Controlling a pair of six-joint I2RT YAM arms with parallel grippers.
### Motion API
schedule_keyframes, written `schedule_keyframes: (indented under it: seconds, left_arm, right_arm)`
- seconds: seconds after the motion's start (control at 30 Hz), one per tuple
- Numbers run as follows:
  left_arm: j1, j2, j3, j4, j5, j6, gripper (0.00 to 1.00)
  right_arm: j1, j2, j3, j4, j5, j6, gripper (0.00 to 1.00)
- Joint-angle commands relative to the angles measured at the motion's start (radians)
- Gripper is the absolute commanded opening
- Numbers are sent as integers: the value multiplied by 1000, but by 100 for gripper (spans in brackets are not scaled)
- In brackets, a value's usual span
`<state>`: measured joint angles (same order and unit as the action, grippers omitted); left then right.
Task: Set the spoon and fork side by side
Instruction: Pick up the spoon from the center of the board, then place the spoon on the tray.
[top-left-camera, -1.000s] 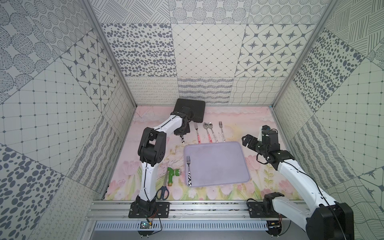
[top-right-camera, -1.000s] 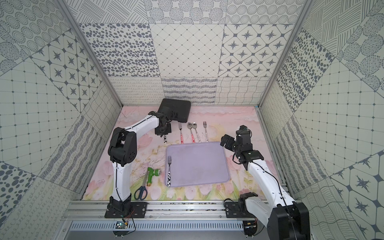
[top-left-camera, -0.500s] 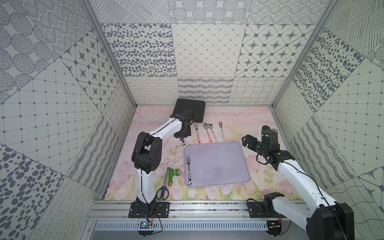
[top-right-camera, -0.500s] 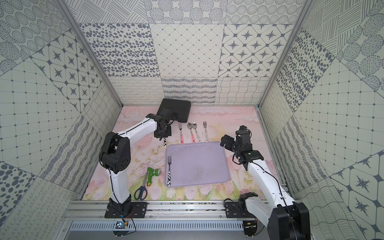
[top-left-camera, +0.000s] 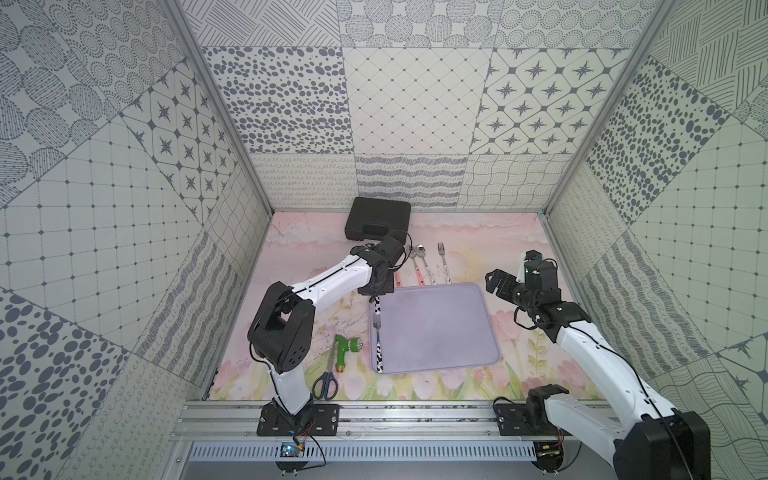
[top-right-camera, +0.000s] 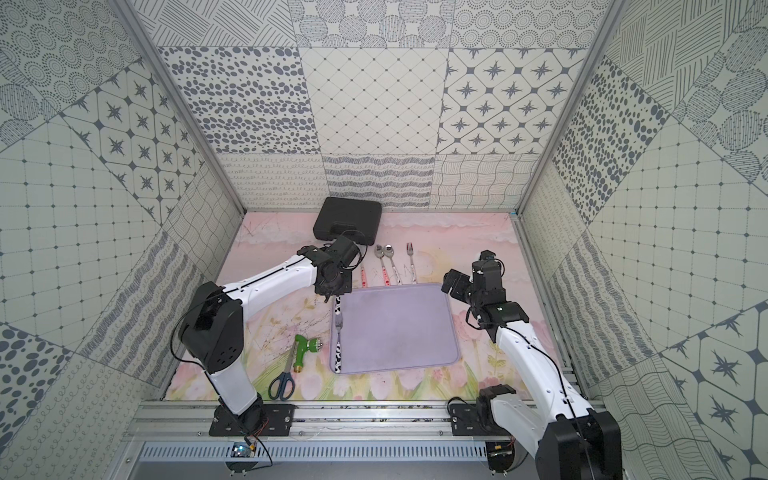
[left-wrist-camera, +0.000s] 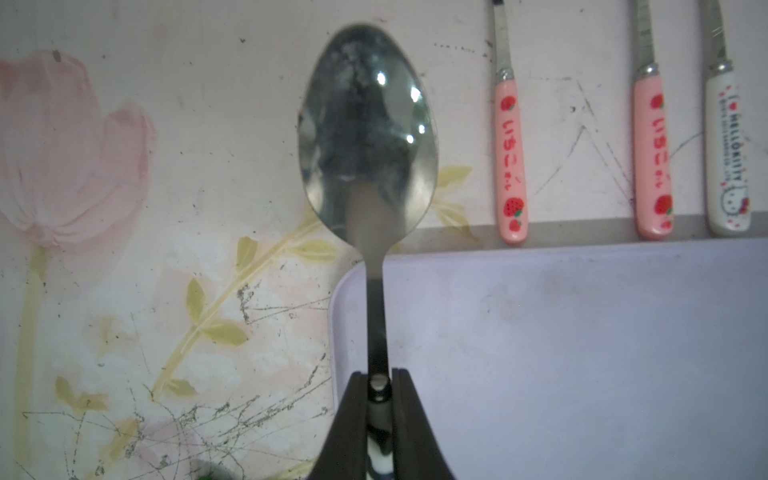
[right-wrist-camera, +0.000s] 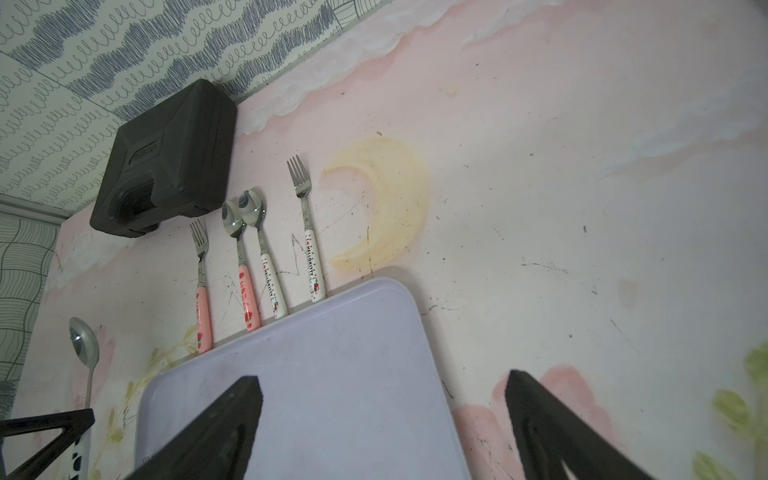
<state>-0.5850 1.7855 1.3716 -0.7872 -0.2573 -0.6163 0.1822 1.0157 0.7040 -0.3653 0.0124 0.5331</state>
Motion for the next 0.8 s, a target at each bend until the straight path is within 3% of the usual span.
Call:
schedule_keyframes:
  seconds: [0.0,0.27,0.77]
  left_arm:
    - [-61,-72,-77,10,-27,-110,0]
    - [-184,-123,-186,43,-24,-217,0]
    - [-390,-81,-206,0,-100,-389,0]
  right_arm:
    - [4,-20,-3,9,23,-21,97]
    - [3,-16,-3,9,28,-24,97]
    - [3,-34,-9,4,36,-25,97]
